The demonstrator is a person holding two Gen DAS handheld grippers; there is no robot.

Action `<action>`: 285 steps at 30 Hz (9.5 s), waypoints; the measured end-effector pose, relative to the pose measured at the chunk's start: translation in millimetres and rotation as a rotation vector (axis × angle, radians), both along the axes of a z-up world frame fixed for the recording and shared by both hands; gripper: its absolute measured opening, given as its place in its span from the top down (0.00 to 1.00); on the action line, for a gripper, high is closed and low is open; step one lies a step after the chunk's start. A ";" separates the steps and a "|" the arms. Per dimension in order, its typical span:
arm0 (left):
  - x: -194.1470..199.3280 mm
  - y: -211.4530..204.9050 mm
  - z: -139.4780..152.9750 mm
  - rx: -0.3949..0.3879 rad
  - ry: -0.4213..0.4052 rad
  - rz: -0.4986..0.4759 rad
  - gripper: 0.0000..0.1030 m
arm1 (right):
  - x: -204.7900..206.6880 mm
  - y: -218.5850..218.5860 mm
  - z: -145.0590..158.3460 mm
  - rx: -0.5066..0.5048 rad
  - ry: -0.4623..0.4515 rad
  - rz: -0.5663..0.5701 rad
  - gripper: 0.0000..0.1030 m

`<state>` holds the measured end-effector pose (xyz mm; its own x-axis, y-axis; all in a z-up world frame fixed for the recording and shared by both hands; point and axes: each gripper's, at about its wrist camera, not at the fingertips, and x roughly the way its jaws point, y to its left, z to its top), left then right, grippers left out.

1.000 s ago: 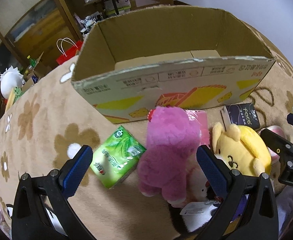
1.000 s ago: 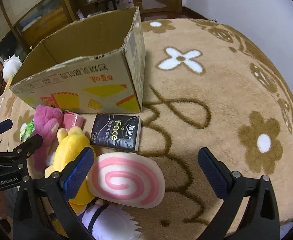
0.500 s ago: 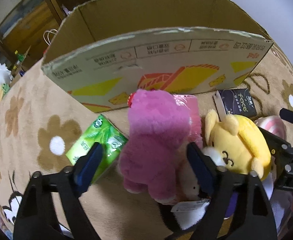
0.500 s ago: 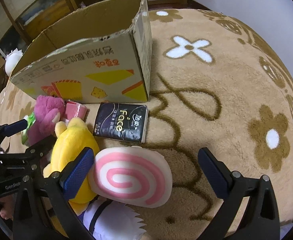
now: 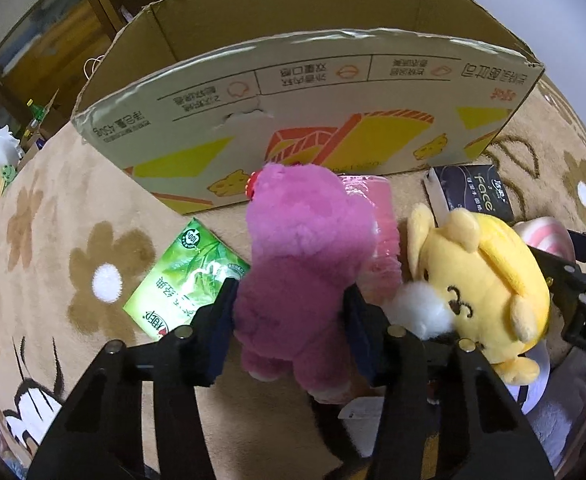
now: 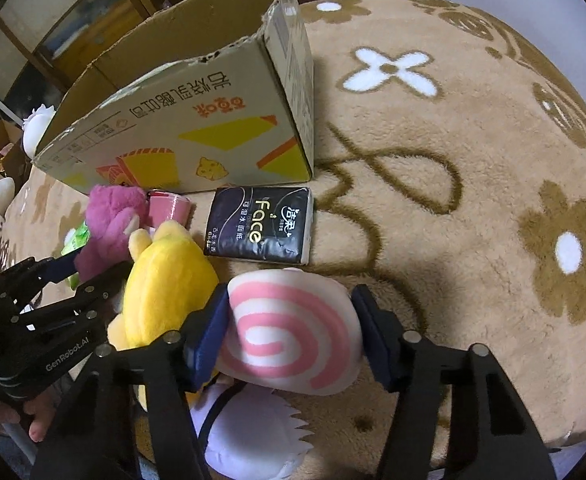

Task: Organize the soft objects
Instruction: 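Close the left tool on the pink bear while the right tool grips the swirl cushion, then lift the pink bear and swirl cushion and carry both over the box, then open the left tool dropping the bear while the right tool releases the cushion into the box, then withdraw both tools from the box back toward the remaining items, then close the left tool on the green tissue pack while the right tool grips the yellow plush, then lift the green tissue pack and yellow plush and carry both over the box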

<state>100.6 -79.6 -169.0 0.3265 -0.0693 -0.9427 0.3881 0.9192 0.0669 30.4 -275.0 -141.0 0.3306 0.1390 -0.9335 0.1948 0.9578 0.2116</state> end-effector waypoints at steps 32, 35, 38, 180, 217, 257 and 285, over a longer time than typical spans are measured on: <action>-55.9 28.5 103.4 -0.124 -0.336 0.096 0.56 | -41.5 1.2 103.5 -0.110 -0.458 -0.021 0.50; -61.2 34.9 118.3 -0.139 -0.402 0.115 0.56 | -45.6 3.6 112.4 -0.116 -0.501 -0.023 0.50; -64.0 40.6 129.6 -0.161 -0.443 0.135 0.56 | -46.9 4.5 120.5 -0.102 -0.533 -0.021 0.50; -21.0 70.7 127.5 -0.017 -0.257 0.193 0.07 | -36.0 38.1 143.5 -0.174 -0.521 0.072 0.00; 43.8 83.4 37.2 -0.052 0.012 0.319 0.07 | 15.0 64.7 56.0 -0.131 -0.285 0.163 0.00; 41.7 62.6 7.6 -0.026 0.102 0.267 0.19 | 15.2 61.9 28.0 -0.086 -0.084 0.200 0.60; -18.9 55.0 106.9 -0.053 -0.322 0.192 0.19 | -6.8 35.2 105.7 -0.134 -0.439 0.084 0.60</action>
